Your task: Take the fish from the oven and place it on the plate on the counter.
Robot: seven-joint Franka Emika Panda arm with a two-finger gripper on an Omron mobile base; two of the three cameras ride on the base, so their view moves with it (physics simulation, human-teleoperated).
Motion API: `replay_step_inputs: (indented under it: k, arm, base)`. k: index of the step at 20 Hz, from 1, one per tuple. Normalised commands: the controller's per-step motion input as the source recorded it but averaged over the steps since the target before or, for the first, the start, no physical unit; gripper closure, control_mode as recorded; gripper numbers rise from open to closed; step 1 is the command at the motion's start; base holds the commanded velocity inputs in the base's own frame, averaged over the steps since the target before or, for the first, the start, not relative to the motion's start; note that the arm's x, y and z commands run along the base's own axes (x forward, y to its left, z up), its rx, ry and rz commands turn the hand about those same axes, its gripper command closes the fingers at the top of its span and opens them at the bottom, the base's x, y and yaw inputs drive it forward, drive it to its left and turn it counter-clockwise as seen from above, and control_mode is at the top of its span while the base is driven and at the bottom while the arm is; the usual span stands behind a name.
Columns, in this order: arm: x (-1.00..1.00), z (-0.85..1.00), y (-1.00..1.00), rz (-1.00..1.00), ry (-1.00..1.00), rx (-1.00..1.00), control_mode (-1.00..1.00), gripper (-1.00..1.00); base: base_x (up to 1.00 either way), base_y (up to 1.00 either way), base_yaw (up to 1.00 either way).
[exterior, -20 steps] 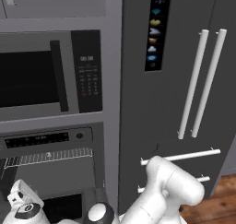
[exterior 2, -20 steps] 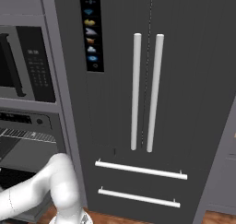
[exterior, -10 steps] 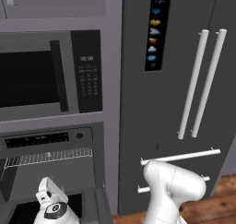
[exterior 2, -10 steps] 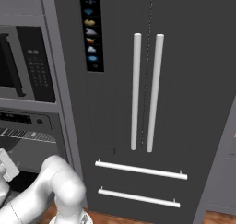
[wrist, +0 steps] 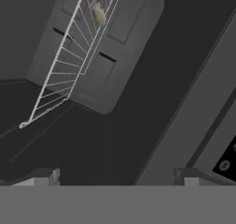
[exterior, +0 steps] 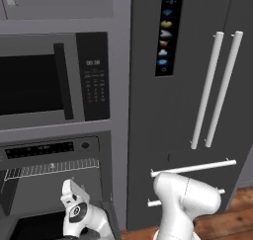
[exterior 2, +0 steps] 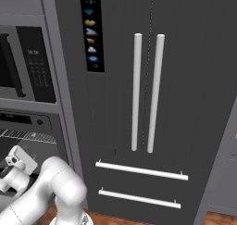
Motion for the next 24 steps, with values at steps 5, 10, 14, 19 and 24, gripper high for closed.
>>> replay_step_inputs:
  k: [5,10,14,19,24]
  arm:
    - [0.29,-0.16,0.0,0.0,-0.23,0.0,-1.0,-1.0]
    - [0.1,-0.49,0.0,0.0,-0.15,0.0,-1.0,-1.0]
    - [0.19,-0.45,0.0,0.0,-0.13,0.0,-1.0,-1.0]
    - [0.5,-0.19,0.0,0.0,-0.1,0.05,-1.0,-1.0]
    - [0.5,-0.22,0.0,0.0,-0.04,0.09,-1.0,-1.0]
  base:
    - [0.0,0.0,0.0]
    - [0.0,0.0,0.0]
    - [0.0,0.0,0.0]
    - [0.0,0.0,0.0]
    - [0.0,0.0,0.0]
